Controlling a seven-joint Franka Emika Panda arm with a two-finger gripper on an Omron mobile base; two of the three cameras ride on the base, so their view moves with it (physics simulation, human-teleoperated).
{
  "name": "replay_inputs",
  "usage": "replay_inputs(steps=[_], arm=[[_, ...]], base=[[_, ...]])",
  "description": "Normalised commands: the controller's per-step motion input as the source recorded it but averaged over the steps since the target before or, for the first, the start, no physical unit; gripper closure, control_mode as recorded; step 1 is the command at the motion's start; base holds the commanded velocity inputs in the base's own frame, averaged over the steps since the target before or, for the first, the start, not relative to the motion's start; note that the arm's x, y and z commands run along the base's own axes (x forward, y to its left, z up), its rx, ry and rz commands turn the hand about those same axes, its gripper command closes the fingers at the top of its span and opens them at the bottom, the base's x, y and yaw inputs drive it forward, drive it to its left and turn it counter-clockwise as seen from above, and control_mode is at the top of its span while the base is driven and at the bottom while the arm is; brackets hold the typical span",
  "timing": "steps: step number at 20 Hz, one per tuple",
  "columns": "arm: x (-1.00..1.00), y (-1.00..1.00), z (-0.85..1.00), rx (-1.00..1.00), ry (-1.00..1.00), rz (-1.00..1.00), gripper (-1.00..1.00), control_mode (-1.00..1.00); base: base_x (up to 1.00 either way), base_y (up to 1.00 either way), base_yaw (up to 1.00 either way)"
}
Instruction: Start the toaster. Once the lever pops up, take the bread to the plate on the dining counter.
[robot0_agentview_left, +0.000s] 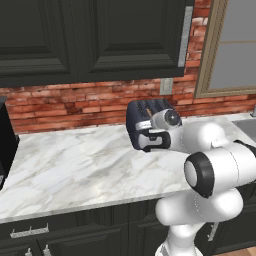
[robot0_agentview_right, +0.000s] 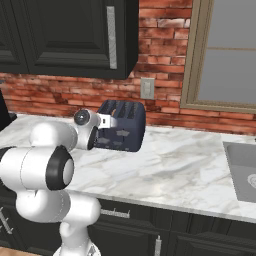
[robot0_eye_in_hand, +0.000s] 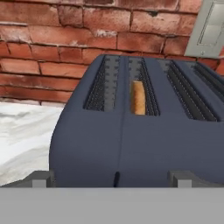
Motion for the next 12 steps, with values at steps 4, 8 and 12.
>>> replay_inputs(steps=[4,8,12], arm=[[0.00,-0.15,0.00,0.00,-0.08,0.00,-1.00,-1.00],[0.00,-0.17,0.04,0.00,-0.09,0.00,-1.00,-1.00],[0.00,-0.18,0.17,0.00,-0.10,0.00,-1.00,-1.00]], base=[[0.00,0.00,0.00],[0.00,0.00,0.00],[0.00,0.00,0.00]])
